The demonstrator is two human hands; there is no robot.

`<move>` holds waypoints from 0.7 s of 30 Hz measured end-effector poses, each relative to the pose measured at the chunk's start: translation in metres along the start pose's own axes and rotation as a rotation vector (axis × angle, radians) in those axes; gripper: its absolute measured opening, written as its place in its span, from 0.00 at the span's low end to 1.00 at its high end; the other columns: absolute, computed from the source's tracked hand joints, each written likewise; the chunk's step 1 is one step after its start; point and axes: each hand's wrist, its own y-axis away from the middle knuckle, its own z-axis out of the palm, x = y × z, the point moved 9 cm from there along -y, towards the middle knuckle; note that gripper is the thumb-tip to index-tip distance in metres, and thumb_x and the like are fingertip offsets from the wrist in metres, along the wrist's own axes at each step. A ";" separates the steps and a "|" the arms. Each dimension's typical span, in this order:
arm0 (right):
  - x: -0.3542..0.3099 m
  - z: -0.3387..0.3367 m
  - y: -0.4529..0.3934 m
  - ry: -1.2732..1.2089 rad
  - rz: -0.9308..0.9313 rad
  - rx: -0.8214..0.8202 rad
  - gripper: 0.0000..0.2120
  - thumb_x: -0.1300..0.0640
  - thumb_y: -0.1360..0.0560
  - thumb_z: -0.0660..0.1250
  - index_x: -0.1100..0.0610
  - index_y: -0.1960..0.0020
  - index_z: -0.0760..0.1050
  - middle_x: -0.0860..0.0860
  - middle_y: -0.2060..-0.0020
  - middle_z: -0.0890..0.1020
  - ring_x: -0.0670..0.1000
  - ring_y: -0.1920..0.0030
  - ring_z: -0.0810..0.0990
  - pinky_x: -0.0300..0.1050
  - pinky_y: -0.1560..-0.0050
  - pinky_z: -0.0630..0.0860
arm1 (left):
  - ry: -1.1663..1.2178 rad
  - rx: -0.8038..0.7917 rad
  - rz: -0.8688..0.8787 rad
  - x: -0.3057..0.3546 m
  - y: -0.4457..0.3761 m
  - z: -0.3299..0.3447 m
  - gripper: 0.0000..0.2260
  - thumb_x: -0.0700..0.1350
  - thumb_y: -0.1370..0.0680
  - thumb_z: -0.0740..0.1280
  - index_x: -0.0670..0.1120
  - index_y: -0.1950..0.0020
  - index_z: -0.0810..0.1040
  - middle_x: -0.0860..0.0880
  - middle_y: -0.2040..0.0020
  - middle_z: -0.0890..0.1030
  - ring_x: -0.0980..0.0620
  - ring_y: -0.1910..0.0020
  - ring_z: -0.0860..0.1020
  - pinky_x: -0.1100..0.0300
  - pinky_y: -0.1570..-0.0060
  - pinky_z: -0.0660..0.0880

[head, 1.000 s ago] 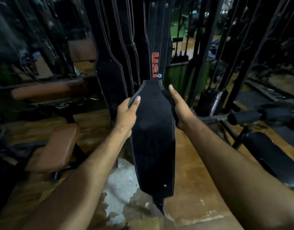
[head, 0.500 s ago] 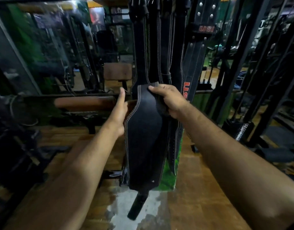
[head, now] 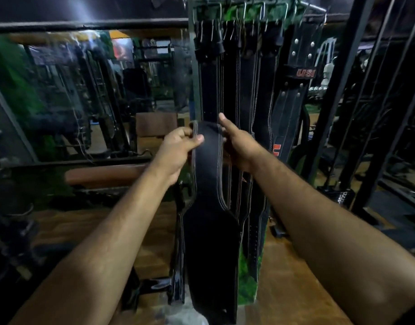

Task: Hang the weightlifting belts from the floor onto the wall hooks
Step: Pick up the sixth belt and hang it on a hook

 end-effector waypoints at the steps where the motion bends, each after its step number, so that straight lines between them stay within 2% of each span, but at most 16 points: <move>1: -0.008 -0.001 -0.009 -0.051 -0.017 0.044 0.20 0.39 0.23 0.68 0.57 0.49 0.81 0.55 0.57 0.82 0.56 0.58 0.82 0.52 0.48 0.80 | -0.024 -0.048 0.024 -0.003 0.003 0.002 0.05 0.38 0.20 0.68 0.47 0.52 0.78 0.50 0.54 0.85 0.52 0.51 0.83 0.49 0.40 0.77; 3: -0.019 0.000 -0.024 -0.126 -0.050 0.121 0.15 0.51 0.23 0.72 0.61 0.44 0.82 0.58 0.53 0.86 0.56 0.59 0.85 0.51 0.51 0.82 | -0.061 -0.123 0.020 -0.009 0.004 0.000 0.04 0.37 0.20 0.68 0.46 0.49 0.78 0.50 0.53 0.85 0.52 0.51 0.83 0.52 0.43 0.78; 5: -0.024 0.004 -0.034 -0.108 -0.097 0.164 0.18 0.55 0.25 0.75 0.65 0.41 0.81 0.61 0.50 0.87 0.58 0.57 0.87 0.53 0.51 0.85 | -0.082 -0.158 0.021 -0.009 -0.005 -0.005 0.03 0.39 0.19 0.67 0.44 0.47 0.80 0.49 0.53 0.86 0.53 0.53 0.84 0.59 0.52 0.80; 7: -0.030 0.010 -0.039 -0.028 -0.181 0.154 0.15 0.57 0.26 0.75 0.65 0.42 0.82 0.62 0.50 0.87 0.60 0.54 0.86 0.57 0.48 0.84 | -0.091 -0.109 0.052 0.004 -0.017 -0.010 0.06 0.43 0.17 0.66 0.41 0.51 0.78 0.48 0.57 0.84 0.55 0.59 0.83 0.62 0.59 0.79; 9: -0.039 0.013 -0.039 0.007 -0.284 0.144 0.12 0.59 0.24 0.74 0.64 0.44 0.82 0.62 0.50 0.87 0.60 0.53 0.86 0.57 0.47 0.84 | -0.133 -0.065 0.114 0.015 -0.028 -0.011 0.11 0.44 0.17 0.65 0.37 0.53 0.76 0.43 0.58 0.81 0.50 0.59 0.81 0.56 0.57 0.79; 11: -0.057 0.009 -0.037 0.005 -0.386 0.161 0.10 0.59 0.23 0.72 0.65 0.46 0.82 0.62 0.51 0.87 0.57 0.55 0.87 0.52 0.51 0.85 | -0.138 -0.090 0.161 0.025 -0.033 -0.003 0.09 0.42 0.16 0.64 0.36 0.47 0.78 0.39 0.52 0.84 0.47 0.53 0.83 0.52 0.49 0.82; 12: -0.067 0.004 -0.035 0.003 -0.415 0.172 0.08 0.59 0.22 0.72 0.64 0.47 0.82 0.61 0.54 0.87 0.54 0.58 0.87 0.49 0.55 0.85 | -0.134 -0.122 0.175 0.029 -0.033 0.003 0.11 0.43 0.16 0.65 0.33 0.44 0.77 0.36 0.48 0.84 0.46 0.50 0.83 0.48 0.45 0.81; 13: -0.076 0.000 -0.035 0.004 -0.425 0.169 0.06 0.60 0.22 0.71 0.62 0.48 0.82 0.58 0.56 0.87 0.52 0.60 0.86 0.46 0.58 0.84 | -0.140 -0.140 0.184 0.032 -0.033 0.007 0.17 0.47 0.18 0.67 0.31 0.43 0.76 0.34 0.47 0.83 0.44 0.49 0.82 0.42 0.42 0.80; 15: -0.090 -0.005 -0.033 0.007 -0.430 0.118 0.04 0.61 0.21 0.70 0.62 0.48 0.81 0.55 0.59 0.87 0.51 0.61 0.86 0.44 0.59 0.83 | -0.175 -0.180 0.196 0.034 -0.036 0.015 0.30 0.58 0.23 0.71 0.30 0.43 0.74 0.36 0.48 0.82 0.43 0.49 0.79 0.33 0.38 0.74; 16: -0.096 -0.007 -0.032 0.017 -0.439 0.090 0.04 0.62 0.21 0.70 0.62 0.48 0.81 0.55 0.59 0.87 0.50 0.61 0.87 0.43 0.58 0.83 | -0.179 -0.185 0.202 0.039 -0.035 0.019 0.29 0.59 0.23 0.70 0.31 0.44 0.75 0.37 0.49 0.83 0.43 0.50 0.79 0.34 0.38 0.75; 18: -0.110 -0.008 -0.032 0.079 -0.487 0.052 0.04 0.64 0.22 0.70 0.63 0.48 0.81 0.53 0.58 0.87 0.49 0.59 0.86 0.41 0.56 0.82 | -0.155 -0.103 0.202 0.053 -0.042 0.019 0.15 0.52 0.18 0.67 0.40 0.53 0.81 0.43 0.54 0.86 0.47 0.54 0.81 0.46 0.46 0.79; 19: -0.119 -0.007 -0.031 0.119 -0.522 0.028 0.06 0.65 0.22 0.70 0.64 0.46 0.81 0.53 0.57 0.87 0.48 0.57 0.86 0.41 0.54 0.82 | -0.139 -0.047 0.217 0.064 -0.045 0.019 0.13 0.50 0.17 0.66 0.44 0.58 0.79 0.46 0.59 0.84 0.49 0.57 0.80 0.53 0.52 0.78; 21: -0.144 -0.001 -0.028 0.194 -0.610 -0.015 0.10 0.67 0.23 0.70 0.68 0.42 0.79 0.53 0.54 0.86 0.46 0.55 0.86 0.39 0.51 0.81 | -0.121 0.044 0.277 0.089 -0.056 0.015 0.14 0.51 0.18 0.67 0.46 0.61 0.76 0.46 0.61 0.80 0.49 0.59 0.78 0.55 0.55 0.75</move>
